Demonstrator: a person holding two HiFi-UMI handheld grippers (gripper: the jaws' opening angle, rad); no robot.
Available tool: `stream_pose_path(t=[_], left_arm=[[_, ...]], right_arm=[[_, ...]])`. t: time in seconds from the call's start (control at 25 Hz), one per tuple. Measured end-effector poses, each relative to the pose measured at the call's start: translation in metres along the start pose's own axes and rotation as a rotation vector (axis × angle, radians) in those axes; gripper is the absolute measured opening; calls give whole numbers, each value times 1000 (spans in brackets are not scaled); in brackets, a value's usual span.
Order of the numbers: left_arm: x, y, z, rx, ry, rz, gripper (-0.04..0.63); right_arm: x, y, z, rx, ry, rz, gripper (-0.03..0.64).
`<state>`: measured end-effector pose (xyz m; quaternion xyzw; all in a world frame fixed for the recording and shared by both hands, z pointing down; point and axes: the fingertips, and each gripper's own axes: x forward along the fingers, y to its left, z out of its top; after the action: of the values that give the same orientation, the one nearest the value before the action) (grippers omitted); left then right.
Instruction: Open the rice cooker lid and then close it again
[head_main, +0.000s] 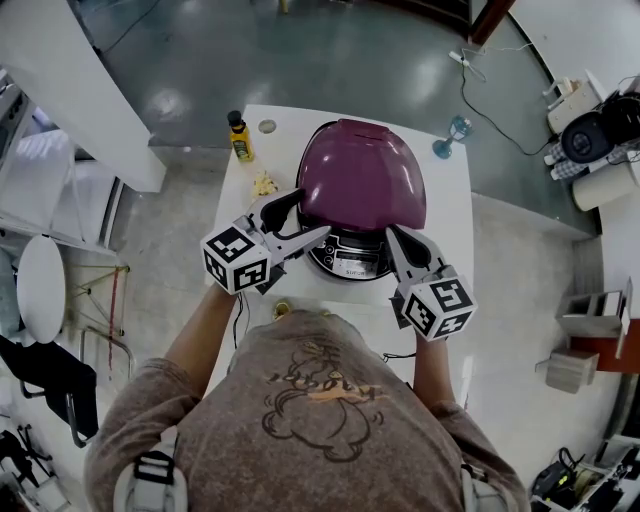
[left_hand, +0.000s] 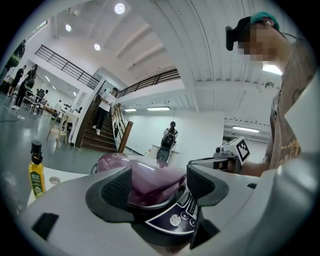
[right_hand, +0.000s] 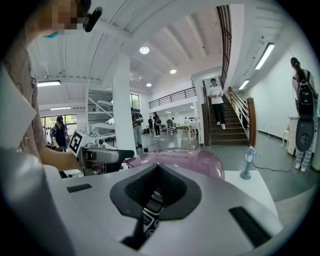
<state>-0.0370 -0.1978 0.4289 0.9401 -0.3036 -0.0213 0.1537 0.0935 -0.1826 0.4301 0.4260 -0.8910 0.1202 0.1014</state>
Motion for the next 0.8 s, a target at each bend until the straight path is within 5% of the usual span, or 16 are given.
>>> stream_pose_path(t=[0.8], left_arm=[[-1,3,-4,-24,-3,17,345]], right_arm=[[12,-15,-11,-13,48,-28,5]])
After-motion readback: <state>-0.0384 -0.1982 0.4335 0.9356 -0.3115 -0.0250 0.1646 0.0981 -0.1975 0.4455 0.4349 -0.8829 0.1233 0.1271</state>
